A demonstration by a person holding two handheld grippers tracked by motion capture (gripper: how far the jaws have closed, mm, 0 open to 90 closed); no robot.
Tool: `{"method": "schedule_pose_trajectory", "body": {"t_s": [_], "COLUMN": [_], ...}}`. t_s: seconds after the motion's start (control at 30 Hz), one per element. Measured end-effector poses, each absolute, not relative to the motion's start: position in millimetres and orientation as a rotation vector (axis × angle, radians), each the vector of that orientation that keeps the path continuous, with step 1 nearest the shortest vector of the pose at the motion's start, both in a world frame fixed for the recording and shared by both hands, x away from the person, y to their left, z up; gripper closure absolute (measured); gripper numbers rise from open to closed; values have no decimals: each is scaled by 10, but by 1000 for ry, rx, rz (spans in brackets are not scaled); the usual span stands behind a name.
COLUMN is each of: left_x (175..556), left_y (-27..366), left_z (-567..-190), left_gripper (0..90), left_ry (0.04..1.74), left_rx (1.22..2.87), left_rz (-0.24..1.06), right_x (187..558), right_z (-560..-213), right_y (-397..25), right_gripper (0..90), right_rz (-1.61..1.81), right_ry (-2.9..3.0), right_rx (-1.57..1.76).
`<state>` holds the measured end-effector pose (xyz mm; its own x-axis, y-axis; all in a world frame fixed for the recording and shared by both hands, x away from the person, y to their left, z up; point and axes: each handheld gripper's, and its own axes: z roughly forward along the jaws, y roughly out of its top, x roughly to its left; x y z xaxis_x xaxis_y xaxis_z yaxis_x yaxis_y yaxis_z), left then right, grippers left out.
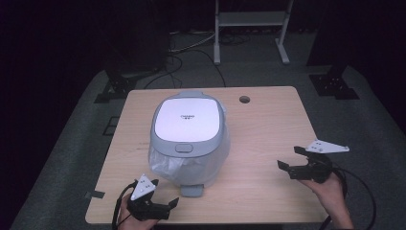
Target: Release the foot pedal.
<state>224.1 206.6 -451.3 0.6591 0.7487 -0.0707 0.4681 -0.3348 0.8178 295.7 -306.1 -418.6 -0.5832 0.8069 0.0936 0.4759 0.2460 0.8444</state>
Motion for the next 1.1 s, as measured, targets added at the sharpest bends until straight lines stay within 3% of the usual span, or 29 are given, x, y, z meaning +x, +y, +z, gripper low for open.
{"method": "schedule_pose_trajectory", "body": {"t_s": [0.47,1.1], "left_x": [2462,2684], "left_y": [2395,2539], "left_z": [-4546,-4729], "left_gripper": [0,0], "left_ry": [1054,1106], "left_rx": [2040,2119], "left_rz": [534,575], "right_x": [2821,2852], "right_z": [-4536,-4868], "right_y": [-3189,-3227], "right_gripper": [69,69], "right_rz": [1161,993], "right_ry": [2135,2189], "right_rx": [1252,1310]}}
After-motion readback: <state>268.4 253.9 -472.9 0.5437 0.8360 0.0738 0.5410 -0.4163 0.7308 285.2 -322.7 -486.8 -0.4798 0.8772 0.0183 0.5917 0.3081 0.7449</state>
